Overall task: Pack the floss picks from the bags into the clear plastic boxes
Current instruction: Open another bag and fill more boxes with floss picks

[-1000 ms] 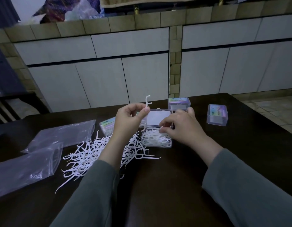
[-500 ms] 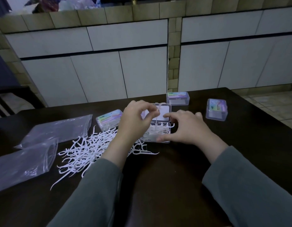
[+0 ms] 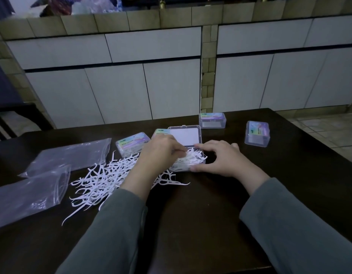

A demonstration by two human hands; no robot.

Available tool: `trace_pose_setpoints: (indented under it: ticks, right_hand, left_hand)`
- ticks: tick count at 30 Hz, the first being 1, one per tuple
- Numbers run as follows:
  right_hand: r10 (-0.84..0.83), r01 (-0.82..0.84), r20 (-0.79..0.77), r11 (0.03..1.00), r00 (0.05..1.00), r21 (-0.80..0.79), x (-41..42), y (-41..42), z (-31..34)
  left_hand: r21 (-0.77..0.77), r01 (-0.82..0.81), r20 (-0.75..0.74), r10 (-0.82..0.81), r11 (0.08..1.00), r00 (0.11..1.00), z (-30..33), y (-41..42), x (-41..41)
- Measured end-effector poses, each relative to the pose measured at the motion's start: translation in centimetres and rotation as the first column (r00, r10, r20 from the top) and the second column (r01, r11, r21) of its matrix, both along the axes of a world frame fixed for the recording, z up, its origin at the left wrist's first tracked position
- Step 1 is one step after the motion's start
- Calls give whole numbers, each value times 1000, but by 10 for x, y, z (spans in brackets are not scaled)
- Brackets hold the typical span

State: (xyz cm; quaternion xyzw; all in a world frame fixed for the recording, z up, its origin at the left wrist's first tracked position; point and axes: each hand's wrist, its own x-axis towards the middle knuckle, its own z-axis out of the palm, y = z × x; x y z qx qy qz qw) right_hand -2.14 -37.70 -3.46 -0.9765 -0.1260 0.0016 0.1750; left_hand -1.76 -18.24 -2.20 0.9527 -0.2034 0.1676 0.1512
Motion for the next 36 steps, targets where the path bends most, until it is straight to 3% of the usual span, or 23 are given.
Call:
trace_pose_setpoints:
  ticks: [5,10,19,24,26,28,30,36]
  right_hand:
    - [22,-22,-17,1000,1000,17,-2,0,-5]
    - [14,-11,-39,998,999,65,0,-1,-7]
    - [-2,2,28,1000,1000,22,-5,1,-8]
    - [-39,30,295,999,955,35,-22,13,-4]
    - [73,-97,446,995,892,31,-36,29,-1]
    - [233,-226,514,971,825,-78,-52,50,0]
    - [326,-267,438,944,838,-192,-64,70,-3]
    - [254,-159,290,936,923,-314,-69,98,-7]
  left_hand:
    - [-222,-70,-124,43,972,991,7,22,-3]
    - [-243,-125,-356,31,962,934,4,45,-8]
    - [-296,-85,-278,-1,951,961,-5,30,-6]
    - [-329,-150,-327,36,932,944,5,47,-18]
    - [-274,-173,-401,51,946,915,8,62,-26]
    - [-202,-229,-488,105,952,866,9,73,-34]
    - [-121,-272,-528,170,955,832,7,77,-40]
    - [-114,-279,-481,193,954,856,-1,81,-43]
